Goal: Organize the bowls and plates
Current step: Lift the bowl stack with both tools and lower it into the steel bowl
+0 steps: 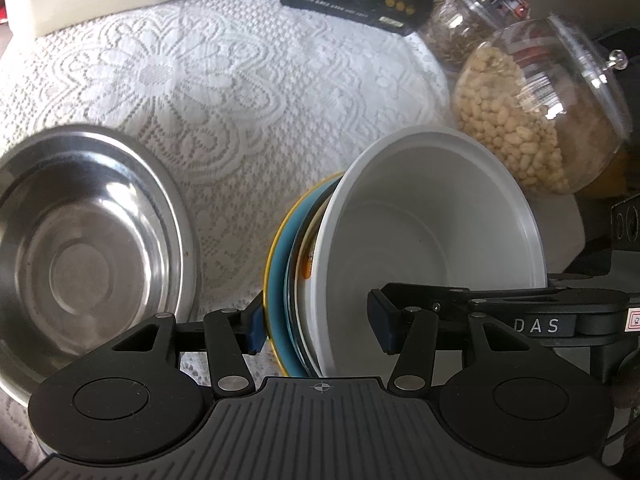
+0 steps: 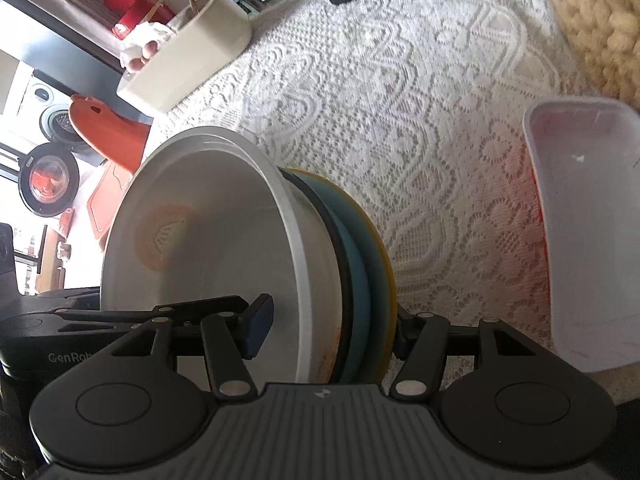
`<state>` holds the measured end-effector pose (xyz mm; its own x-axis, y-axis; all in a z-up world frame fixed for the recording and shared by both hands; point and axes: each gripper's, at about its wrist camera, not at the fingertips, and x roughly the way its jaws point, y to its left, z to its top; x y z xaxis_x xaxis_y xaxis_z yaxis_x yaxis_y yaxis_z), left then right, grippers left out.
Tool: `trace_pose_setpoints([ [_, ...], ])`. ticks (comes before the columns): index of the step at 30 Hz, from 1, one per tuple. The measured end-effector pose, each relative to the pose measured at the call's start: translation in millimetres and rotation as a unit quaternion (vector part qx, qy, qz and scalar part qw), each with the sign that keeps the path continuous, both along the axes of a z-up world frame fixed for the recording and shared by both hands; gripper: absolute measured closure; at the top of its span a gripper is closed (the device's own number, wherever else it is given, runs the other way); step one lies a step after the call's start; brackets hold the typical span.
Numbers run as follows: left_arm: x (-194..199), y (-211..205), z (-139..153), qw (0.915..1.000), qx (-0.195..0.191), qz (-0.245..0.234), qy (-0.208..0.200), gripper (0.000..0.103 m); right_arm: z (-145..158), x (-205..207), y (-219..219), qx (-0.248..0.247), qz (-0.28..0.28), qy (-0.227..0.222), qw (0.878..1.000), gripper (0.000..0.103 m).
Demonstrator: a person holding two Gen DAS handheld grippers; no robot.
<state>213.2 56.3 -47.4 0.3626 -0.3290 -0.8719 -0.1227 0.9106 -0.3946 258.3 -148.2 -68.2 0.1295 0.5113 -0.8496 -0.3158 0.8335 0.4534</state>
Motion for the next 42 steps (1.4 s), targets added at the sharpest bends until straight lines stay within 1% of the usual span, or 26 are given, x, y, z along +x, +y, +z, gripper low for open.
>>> trace_pose_setpoints([
  [2,-1,5,13,0.9999,-0.002,-0.003,-0.012,0.048,14,-3,3,0.001,0.002,-0.012,1.000,0.043],
  [5,-10,20,35,0.9991,0.005,-0.001,-0.043,0.048,37,-9,17,0.009,0.014,-0.037,0.999,0.043],
  [7,-18,38,48,0.9980,0.013,0.011,-0.060,0.048,50,-14,34,0.022,0.033,-0.047,0.998,0.041],
  [8,-23,48,52,0.9975,0.017,0.018,-0.066,0.048,54,-15,44,0.029,0.044,-0.047,0.998,0.039],
  [10,-31,68,57,0.9966,0.026,0.032,-0.071,0.048,57,-16,70,0.030,0.066,-0.045,0.996,0.039],
  [13,-45,104,50,0.9967,0.024,0.050,-0.059,0.048,50,-12,111,0.023,0.098,-0.027,0.995,0.039],
  [16,-55,137,31,0.9975,0.014,0.058,-0.037,0.048,38,-8,150,0.006,0.116,-0.001,0.993,0.039],
  [19,-62,159,12,0.9985,0.014,0.051,-0.015,0.048,24,-7,184,-0.025,0.130,0.019,0.991,0.039],
  [21,-59,170,1,0.9989,0.014,0.043,-0.013,0.048,17,-7,202,-0.055,0.138,0.021,0.989,0.040],
  [22,-60,178,-5,0.9990,0.005,0.041,-0.016,0.049,14,-5,208,-0.068,0.137,0.025,0.988,0.040],
  [23,-60,184,-7,0.9987,-0.008,0.044,-0.027,0.049,12,-1,211,-0.075,0.130,0.032,0.988,0.040],
  [24,-60,190,-10,0.9984,-0.025,0.042,-0.028,0.049,10,2,213,-0.082,0.122,0.042,0.988,0.040],
  [26,-60,197,-11,0.9983,-0.040,0.033,-0.027,0.049,8,8,218,-0.090,0.105,0.056,0.989,0.039],
  [29,-63,198,-10,0.9986,-0.032,0.021,-0.037,0.050,9,5,224,-0.105,0.105,0.046,0.988,0.039],
  [32,-65,200,-8,0.9983,-0.034,0.028,-0.038,0.050,11,3,232,-0.121,0.118,0.038,0.985,0.039],
  [36,-67,203,-8,0.9982,-0.033,0.036,-0.035,0.050,16,-1,234,-0.128,0.131,0.023,0.983,0.039],
  [40,-68,203,-6,0.9981,-0.031,0.038,-0.037,0.052,25,-5,227,-0.124,0.129,0.006,0.984,0.040],
  [42,-65,200,-5,0.9982,-0.023,0.036,-0.041,0.053,30,-7,224,-0.134,0.125,-0.015,0.983,0.040],
])
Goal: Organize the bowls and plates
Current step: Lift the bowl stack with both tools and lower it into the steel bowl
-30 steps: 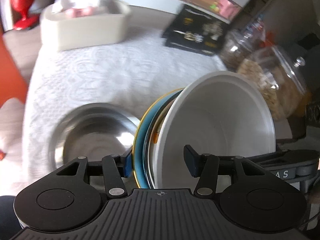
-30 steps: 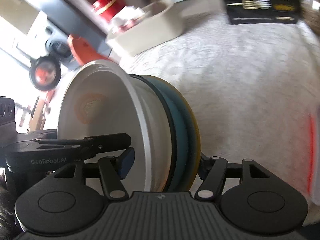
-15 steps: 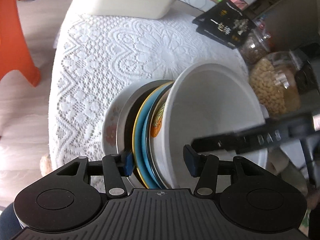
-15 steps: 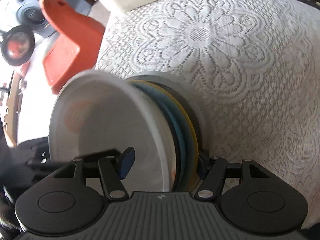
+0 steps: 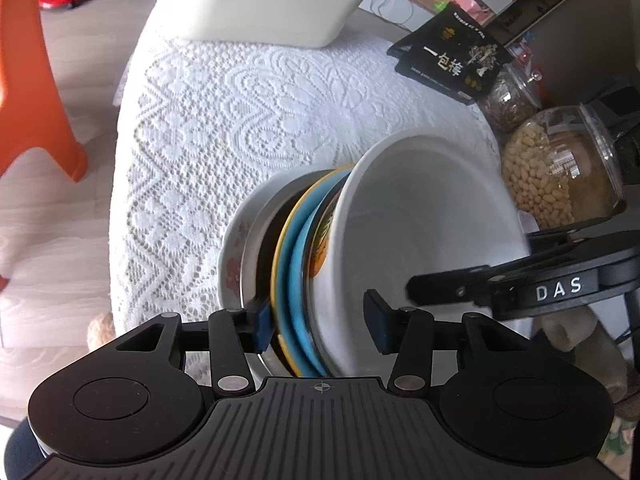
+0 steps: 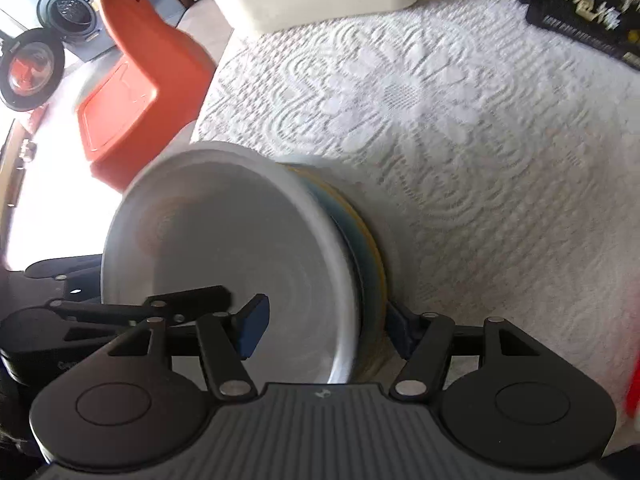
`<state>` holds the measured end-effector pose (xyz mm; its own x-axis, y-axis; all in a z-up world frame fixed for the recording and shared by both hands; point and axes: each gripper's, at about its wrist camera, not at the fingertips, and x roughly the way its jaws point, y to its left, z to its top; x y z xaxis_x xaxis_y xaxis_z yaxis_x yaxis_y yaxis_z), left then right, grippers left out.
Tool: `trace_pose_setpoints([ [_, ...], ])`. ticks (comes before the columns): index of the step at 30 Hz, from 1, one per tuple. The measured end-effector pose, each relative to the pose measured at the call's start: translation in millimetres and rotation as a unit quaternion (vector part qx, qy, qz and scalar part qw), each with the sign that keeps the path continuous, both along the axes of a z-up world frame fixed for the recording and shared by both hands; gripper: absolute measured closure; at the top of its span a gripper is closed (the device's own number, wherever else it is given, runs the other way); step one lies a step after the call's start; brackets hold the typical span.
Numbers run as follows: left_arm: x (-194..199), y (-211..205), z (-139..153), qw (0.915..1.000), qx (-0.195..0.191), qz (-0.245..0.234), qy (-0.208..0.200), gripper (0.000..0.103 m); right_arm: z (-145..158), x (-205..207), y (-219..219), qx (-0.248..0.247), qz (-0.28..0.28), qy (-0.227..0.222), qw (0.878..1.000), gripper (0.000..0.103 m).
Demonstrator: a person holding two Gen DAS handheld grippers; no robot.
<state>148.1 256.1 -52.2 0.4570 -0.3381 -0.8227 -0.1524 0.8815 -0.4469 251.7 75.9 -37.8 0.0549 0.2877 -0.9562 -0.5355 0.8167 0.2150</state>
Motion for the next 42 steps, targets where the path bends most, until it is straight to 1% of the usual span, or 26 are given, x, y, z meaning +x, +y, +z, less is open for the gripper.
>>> trace_pose_setpoints([
  [1,-1,-2,2,1.0000,0.007,-0.002,-0.005,0.052,5,-2,-1,0.004,0.005,-0.012,1.000,0.040],
  [3,-1,-3,5,0.9999,0.012,-0.006,-0.007,0.053,17,-6,-2,0.020,0.012,-0.020,1.000,0.039],
  [6,-1,-5,3,0.9998,0.016,-0.006,-0.005,0.054,27,-15,1,0.018,0.023,-0.039,0.999,0.039],
  [9,-2,-4,4,0.9998,0.016,-0.005,-0.004,0.054,27,-17,3,0.013,0.028,-0.050,0.998,0.038],
  [13,-4,-6,5,0.9997,0.024,-0.007,-0.006,0.054,26,-18,0,0.015,0.021,-0.045,0.999,0.038],
  [17,-4,-6,6,0.9997,0.023,-0.006,-0.005,0.055,26,-19,1,0.013,0.022,-0.045,0.999,0.038],
  [21,-6,-2,8,0.9998,0.018,-0.004,0.000,0.059,25,-22,2,0.011,0.027,-0.056,0.998,0.039],
  [23,-8,2,12,0.9999,0.015,0.002,-0.002,0.060,25,-25,3,0.005,0.035,-0.077,0.996,0.039],
  [25,-10,3,16,0.9996,0.026,0.007,-0.008,0.060,25,-30,4,-0.008,0.044,-0.109,0.993,0.039],
  [28,-14,3,29,0.9983,0.042,0.016,-0.037,0.062,20,-38,8,-0.028,0.064,-0.149,0.986,0.038],
  [31,-19,-3,42,0.9964,0.057,0.011,-0.063,0.062,10,-44,11,-0.052,0.075,-0.173,0.981,0.038],
  [35,-22,-9,43,0.9963,0.062,0.005,-0.059,0.063,6,-51,7,-0.040,0.066,-0.191,0.979,0.038],
  [39,-24,-10,39,0.9969,0.060,0.007,-0.050,0.065,18,-56,-7,-0.011,0.030,-0.223,0.974,0.037],
  [41,-27,-7,40,0.9973,0.052,0.012,-0.050,0.066,22,-53,-17,0.013,0.008,-0.215,0.976,0.038],
  [42,-29,-6,40,0.9974,0.048,0.015,-0.051,0.066,24,-50,-23,0.028,0.000,-0.201,0.979,0.038],
])
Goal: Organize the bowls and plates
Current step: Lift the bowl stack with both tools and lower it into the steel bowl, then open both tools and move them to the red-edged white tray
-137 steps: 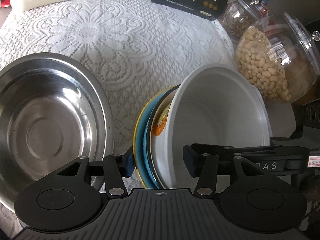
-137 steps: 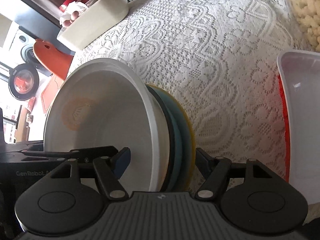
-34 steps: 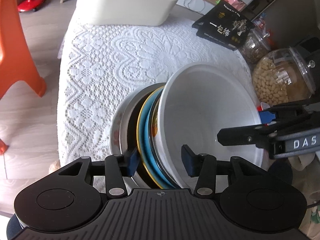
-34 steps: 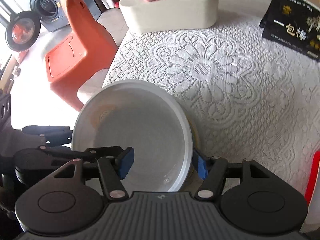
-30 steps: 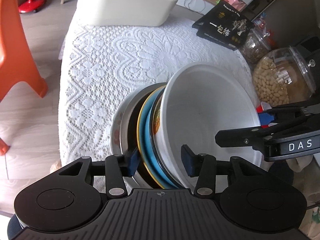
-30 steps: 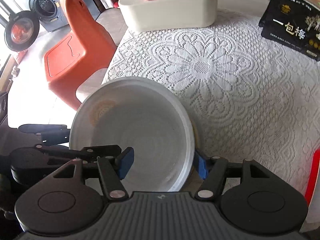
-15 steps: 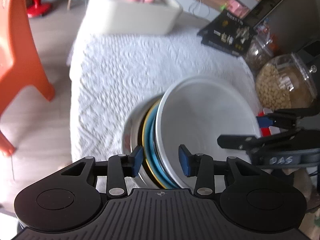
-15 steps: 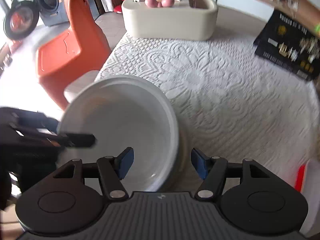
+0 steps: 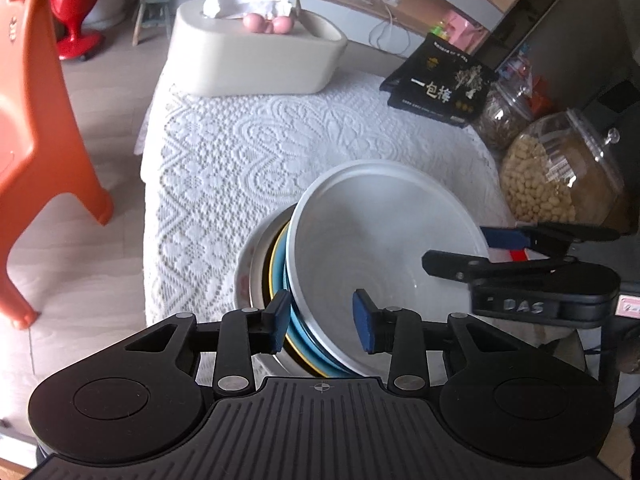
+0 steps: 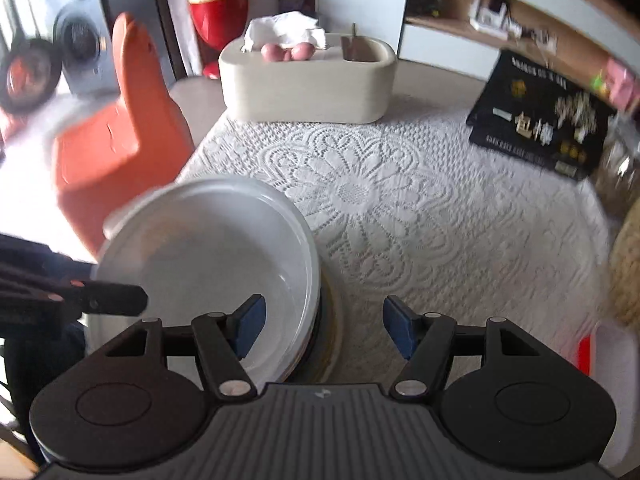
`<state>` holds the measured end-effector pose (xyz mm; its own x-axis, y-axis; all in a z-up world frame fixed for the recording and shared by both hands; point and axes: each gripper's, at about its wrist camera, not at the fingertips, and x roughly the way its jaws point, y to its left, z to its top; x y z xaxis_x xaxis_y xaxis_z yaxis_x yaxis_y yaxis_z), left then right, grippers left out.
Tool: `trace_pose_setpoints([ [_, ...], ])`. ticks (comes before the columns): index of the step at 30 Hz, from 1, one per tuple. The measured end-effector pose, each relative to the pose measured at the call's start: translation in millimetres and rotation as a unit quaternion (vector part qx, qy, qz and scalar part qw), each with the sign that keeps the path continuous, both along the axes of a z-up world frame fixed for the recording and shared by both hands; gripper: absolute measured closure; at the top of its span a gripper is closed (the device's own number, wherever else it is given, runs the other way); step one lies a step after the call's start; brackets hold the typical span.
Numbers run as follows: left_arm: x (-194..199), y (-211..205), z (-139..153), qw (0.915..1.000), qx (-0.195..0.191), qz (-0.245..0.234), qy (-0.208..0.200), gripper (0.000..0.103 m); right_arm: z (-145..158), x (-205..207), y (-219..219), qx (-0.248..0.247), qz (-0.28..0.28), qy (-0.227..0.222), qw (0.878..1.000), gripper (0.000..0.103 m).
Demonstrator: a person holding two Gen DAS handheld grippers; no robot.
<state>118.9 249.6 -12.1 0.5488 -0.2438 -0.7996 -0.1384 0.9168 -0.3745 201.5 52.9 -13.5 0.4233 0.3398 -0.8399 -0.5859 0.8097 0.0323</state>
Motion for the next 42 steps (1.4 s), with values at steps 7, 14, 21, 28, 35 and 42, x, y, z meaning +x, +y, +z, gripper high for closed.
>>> trace_pose_setpoints([
  [7,-2,2,1,0.9996,-0.027,0.003,-0.003,0.067,-2,1,-10,0.055,0.003,0.073,0.996,0.042],
  [14,-4,6,6,0.9987,-0.046,0.005,-0.024,0.067,-10,-13,7,0.028,0.042,0.061,0.997,0.048],
  [21,-2,6,-2,0.9986,-0.051,0.010,-0.007,0.068,-13,-9,-3,0.049,0.035,0.084,0.995,0.049],
  [28,-25,13,28,0.9956,-0.034,0.066,-0.058,0.068,21,-9,-55,0.100,0.016,0.029,0.994,0.049],
  [35,-26,-57,64,0.9928,-0.037,0.026,-0.111,0.068,38,0,-171,0.132,-0.093,-0.039,0.986,0.042],
  [42,48,-193,43,0.9908,-0.060,-0.092,-0.079,0.068,15,13,-288,0.090,-0.208,-0.052,0.973,0.039],
])
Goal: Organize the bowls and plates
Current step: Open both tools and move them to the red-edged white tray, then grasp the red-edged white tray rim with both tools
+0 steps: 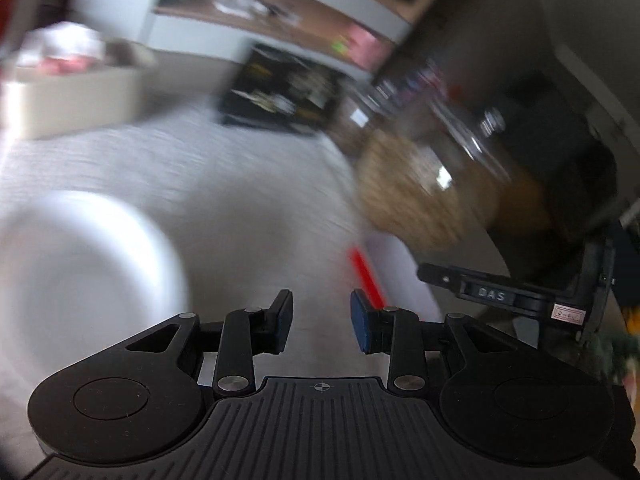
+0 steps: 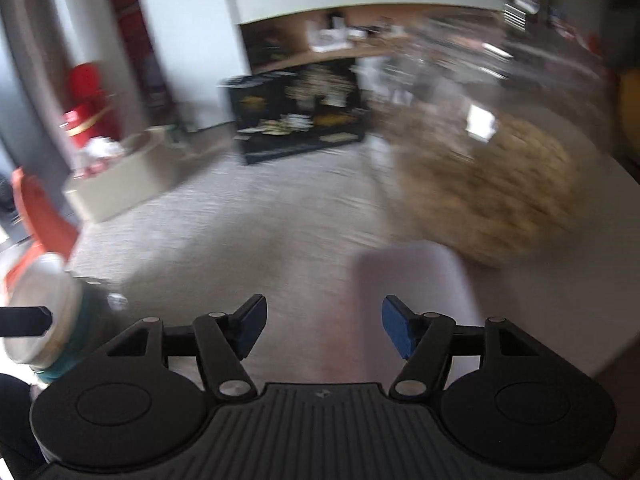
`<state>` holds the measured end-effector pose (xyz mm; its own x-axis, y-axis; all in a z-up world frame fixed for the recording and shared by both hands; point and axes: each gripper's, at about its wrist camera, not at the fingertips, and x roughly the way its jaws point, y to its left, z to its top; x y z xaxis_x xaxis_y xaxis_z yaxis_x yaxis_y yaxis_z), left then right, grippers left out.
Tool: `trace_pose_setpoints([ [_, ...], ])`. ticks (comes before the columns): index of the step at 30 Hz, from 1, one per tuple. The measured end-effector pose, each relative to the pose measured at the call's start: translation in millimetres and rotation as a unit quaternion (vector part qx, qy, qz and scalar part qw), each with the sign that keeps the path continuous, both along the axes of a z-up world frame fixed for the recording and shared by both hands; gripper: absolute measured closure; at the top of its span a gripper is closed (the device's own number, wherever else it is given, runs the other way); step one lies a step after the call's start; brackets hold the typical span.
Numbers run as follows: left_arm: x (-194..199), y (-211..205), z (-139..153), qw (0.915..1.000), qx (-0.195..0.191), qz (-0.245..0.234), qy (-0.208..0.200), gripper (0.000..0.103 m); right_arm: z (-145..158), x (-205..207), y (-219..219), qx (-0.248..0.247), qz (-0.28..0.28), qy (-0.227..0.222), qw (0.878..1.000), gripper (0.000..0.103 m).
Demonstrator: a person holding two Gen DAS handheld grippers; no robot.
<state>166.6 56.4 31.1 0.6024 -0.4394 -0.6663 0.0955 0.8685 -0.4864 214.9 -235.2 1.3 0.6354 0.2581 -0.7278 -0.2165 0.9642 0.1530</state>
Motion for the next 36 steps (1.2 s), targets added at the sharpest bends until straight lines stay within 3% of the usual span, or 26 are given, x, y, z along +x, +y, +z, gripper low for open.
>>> trace_pose_setpoints([
  [3,38,-64,-22,0.9991,0.014,-0.038,0.009,0.068,-20,2,-41,0.003,-0.039,0.011,0.999,0.039],
  [8,85,-145,-69,0.9969,0.046,-0.061,0.021,0.068,-57,20,-86,0.023,-0.079,0.035,0.996,0.039],
  [11,103,-168,-97,0.9944,0.085,-0.042,0.046,0.068,-74,41,-99,0.028,-0.084,0.050,0.995,0.039],
  [15,116,-182,-120,0.9907,0.107,-0.047,0.069,0.068,-94,70,-105,0.054,-0.077,0.084,0.992,0.040],
  [16,118,-183,-124,0.9902,0.106,-0.049,0.076,0.068,-99,77,-105,0.062,-0.073,0.095,0.991,0.040],
  [18,122,-181,-132,0.9899,0.098,-0.050,0.090,0.069,-108,87,-102,0.078,-0.063,0.118,0.988,0.058],
  [20,124,-179,-135,0.9899,0.093,-0.050,0.095,0.071,-111,91,-97,0.088,-0.045,0.135,0.986,0.069],
  [22,123,-175,-134,0.9906,0.089,-0.053,0.090,0.078,-109,89,-89,0.093,-0.033,0.134,0.986,0.070],
  [28,101,-144,-117,0.9919,0.109,-0.018,0.061,0.079,-97,64,-52,0.105,-0.001,0.119,0.987,0.070],
  [36,19,-64,-115,0.9899,0.109,0.069,0.059,0.079,-109,8,30,0.133,0.058,0.118,0.982,0.069],
])
